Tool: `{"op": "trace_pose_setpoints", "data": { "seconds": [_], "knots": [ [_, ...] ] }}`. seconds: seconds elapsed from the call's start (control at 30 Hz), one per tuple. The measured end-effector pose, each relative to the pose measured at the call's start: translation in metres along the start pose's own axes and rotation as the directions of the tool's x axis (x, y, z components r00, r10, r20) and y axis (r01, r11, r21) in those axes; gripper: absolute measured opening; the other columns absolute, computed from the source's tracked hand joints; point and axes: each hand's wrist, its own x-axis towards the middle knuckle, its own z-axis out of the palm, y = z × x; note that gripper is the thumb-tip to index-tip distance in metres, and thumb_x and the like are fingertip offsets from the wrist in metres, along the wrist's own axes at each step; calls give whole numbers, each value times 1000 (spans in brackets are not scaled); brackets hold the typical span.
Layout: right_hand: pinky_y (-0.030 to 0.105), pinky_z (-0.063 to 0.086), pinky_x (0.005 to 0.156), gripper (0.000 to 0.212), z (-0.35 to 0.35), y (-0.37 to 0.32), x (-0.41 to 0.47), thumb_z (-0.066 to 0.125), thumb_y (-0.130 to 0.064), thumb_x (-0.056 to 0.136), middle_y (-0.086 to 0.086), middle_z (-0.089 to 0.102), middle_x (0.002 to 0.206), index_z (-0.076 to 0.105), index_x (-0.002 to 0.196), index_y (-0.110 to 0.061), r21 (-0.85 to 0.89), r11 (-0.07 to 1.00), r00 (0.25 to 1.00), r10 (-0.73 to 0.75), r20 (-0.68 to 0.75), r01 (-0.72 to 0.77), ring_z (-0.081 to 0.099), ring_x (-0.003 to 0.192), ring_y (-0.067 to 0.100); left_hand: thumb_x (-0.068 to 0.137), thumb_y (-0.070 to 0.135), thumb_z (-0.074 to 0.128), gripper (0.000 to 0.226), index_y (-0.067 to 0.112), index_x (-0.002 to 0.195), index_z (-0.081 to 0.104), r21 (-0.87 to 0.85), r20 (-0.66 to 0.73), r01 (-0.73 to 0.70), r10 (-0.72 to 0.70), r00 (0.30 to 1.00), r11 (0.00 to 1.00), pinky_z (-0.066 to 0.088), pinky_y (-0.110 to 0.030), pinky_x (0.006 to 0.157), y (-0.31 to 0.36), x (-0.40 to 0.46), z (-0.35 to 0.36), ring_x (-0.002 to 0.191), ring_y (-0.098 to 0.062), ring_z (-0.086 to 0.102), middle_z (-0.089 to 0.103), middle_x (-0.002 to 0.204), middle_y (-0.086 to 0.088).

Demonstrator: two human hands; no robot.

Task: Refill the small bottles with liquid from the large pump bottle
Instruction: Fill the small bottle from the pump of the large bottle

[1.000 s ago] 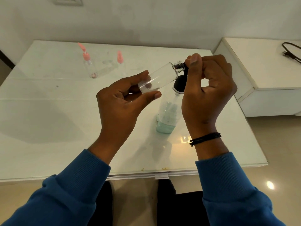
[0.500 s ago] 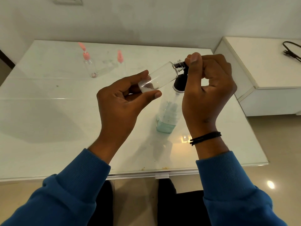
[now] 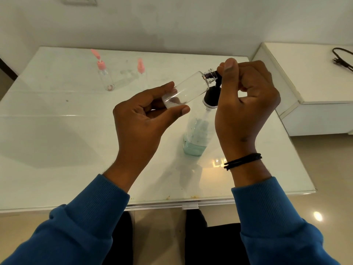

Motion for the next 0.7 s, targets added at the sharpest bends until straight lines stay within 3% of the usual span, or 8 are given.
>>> {"op": "trace_pose_setpoints", "data": {
  "seconds": [0.3, 0.57, 0.7],
  "knots": [
    [51, 50, 63, 27, 1, 2, -3, 62, -14, 99, -6, 62, 77, 72, 76, -5, 39, 999, 1000, 11, -7, -10, 60, 69, 24, 79, 15, 88, 47, 9, 122, 71, 0, -3, 0, 0, 1000, 1000, 60, -24, 85, 1, 0, 0, 98, -8, 75, 75, 111, 3],
    [47, 50, 61, 28, 0, 3, -5, 62, -14, 99, -3, 62, 76, 72, 76, -1, 42, 999, 1000, 14, -8, -14, 60, 69, 24, 78, 15, 88, 48, 5, 122, 72, -3, 0, 6, -6, 1000, 1000, 62, -34, 86, 0, 0, 0, 98, -14, 76, 76, 111, -3],
    [47, 49, 60, 25, 2, 2, -8, 64, -12, 98, -5, 60, 78, 72, 77, -3, 46, 999, 1000, 22, -8, -22, 60, 70, 26, 79, 15, 88, 47, 5, 122, 72, 13, 0, 10, -10, 1000, 1000, 62, -31, 86, -1, 0, -1, 98, -12, 75, 76, 112, -2]
  ]
}}
